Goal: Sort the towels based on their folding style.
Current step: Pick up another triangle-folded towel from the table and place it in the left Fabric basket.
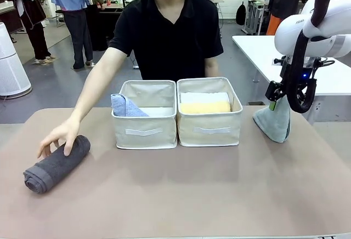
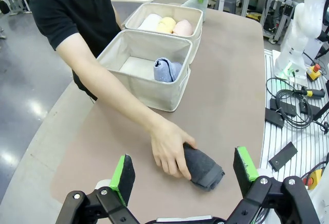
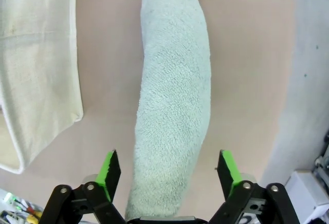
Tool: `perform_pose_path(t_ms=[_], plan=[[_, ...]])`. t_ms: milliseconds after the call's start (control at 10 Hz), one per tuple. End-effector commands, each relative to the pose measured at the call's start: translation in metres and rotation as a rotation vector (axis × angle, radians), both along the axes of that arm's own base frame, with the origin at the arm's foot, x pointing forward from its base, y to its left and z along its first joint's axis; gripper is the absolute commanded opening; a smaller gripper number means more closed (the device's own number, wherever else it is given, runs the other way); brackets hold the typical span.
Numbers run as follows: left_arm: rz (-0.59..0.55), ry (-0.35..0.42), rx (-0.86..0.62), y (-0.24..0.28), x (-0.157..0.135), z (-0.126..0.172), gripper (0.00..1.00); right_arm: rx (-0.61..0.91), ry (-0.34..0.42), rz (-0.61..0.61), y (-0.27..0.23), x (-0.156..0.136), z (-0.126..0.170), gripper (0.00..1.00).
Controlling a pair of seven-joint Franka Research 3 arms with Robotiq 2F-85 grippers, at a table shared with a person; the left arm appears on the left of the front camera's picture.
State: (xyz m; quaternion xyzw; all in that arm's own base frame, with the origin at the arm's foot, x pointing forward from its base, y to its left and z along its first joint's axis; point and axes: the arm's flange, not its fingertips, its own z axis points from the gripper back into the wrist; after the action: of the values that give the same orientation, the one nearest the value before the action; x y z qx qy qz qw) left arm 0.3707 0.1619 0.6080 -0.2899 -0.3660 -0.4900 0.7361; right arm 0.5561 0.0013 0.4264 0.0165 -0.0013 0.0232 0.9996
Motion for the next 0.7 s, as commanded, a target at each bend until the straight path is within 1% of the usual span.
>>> perform_pose_path(t_ms=[0, 100, 200, 300, 400, 600], plan=[[-0.01, -0.012, -0.012, 0.0009, -0.0003, 0.0007, 1.0, 0.0, 0.015, 0.025, -0.0017, 0.0037, 0.0041, 0.4], [-0.01, -0.012, -0.012, 0.0009, -0.0003, 0.0007, 1.0, 0.0, 0.01, 0.024, -0.0031, 0.0022, 0.0067, 0.28], [-0.01, -0.012, -0.012, 0.0009, -0.0003, 0.0007, 1.0, -0.002, 0.009, 0.021, -0.0045, 0.0019, 0.0082, 0.0], [-0.01, -0.012, -0.012, 0.0009, -0.0003, 0.0007, 1.0, -0.002, 0.011, 0.02, -0.0054, 0.0025, 0.0081, 0.25], [-0.01, -0.012, -0.012, 0.0009, -0.0003, 0.0007, 1.0, -0.005, 0.012, 0.019, -0.0055, 0.003, 0.0077, 0.0], [-0.01, -0.012, -0.012, 0.0009, -0.0003, 0.0007, 1.0, -0.006, 0.008, 0.021, -0.0056, 0.0036, 0.009, 0.0]])
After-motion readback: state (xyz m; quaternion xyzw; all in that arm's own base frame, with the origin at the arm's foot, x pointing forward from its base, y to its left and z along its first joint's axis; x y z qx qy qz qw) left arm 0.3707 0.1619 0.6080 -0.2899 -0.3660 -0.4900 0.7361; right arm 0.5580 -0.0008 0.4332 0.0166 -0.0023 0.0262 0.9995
